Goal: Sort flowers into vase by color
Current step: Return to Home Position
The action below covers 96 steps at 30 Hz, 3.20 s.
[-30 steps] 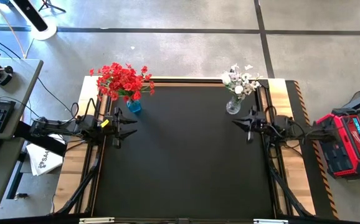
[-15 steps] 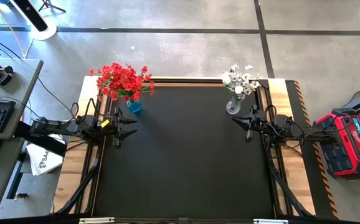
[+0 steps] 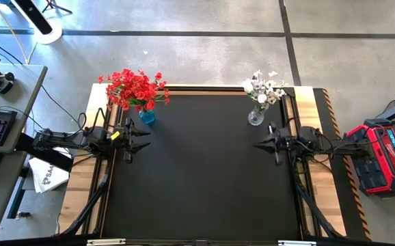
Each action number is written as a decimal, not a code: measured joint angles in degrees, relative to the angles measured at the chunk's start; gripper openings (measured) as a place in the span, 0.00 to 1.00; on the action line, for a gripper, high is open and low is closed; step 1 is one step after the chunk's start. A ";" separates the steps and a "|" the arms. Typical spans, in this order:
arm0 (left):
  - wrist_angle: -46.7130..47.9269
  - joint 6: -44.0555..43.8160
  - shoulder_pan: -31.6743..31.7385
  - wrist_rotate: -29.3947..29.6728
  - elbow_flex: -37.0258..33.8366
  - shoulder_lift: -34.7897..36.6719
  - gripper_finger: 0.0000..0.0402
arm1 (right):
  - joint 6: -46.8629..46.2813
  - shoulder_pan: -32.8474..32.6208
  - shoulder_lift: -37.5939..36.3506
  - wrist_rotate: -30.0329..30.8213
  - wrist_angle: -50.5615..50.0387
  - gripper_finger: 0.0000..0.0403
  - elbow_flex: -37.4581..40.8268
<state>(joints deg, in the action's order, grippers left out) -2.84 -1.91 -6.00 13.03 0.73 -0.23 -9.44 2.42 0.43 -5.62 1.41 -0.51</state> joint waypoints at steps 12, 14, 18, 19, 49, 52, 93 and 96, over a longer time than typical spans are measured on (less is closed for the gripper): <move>-0.40 -0.96 -0.02 -0.45 0.00 0.00 0.46 | 9.03 -2.21 -0.04 -6.96 3.09 0.00 -0.02; -0.16 -0.45 -0.02 -0.45 0.00 0.02 0.46 | 9.47 -2.21 -0.04 -7.09 2.62 0.00 -0.02; 0.36 0.52 -0.02 -0.45 -0.04 -0.13 0.46 | 9.95 -2.21 -0.02 -7.06 1.86 0.00 -0.02; 0.35 0.53 -0.02 -0.45 -0.04 -0.13 0.46 | 9.88 -2.21 -0.02 -6.92 1.65 0.00 -0.02; 0.56 2.58 -0.04 -2.16 -0.04 -0.98 0.46 | 6.91 -2.21 -0.02 -0.80 0.26 0.00 -0.02; 0.54 2.58 -0.02 -2.16 -0.04 -0.98 0.46 | 6.91 -2.21 -0.02 -0.80 0.26 0.00 -0.02; 0.47 2.58 -0.02 -2.16 -0.02 -0.98 0.46 | 6.91 -2.21 -0.02 -0.80 0.26 0.00 -0.02; 0.47 2.58 -0.02 -2.16 -0.02 -0.98 0.46 | 6.91 -2.21 -0.02 -0.80 0.26 0.00 -0.02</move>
<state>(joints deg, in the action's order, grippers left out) -2.37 0.67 -6.02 10.87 0.71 -1.21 -2.52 0.21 0.40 -6.41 1.67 -0.54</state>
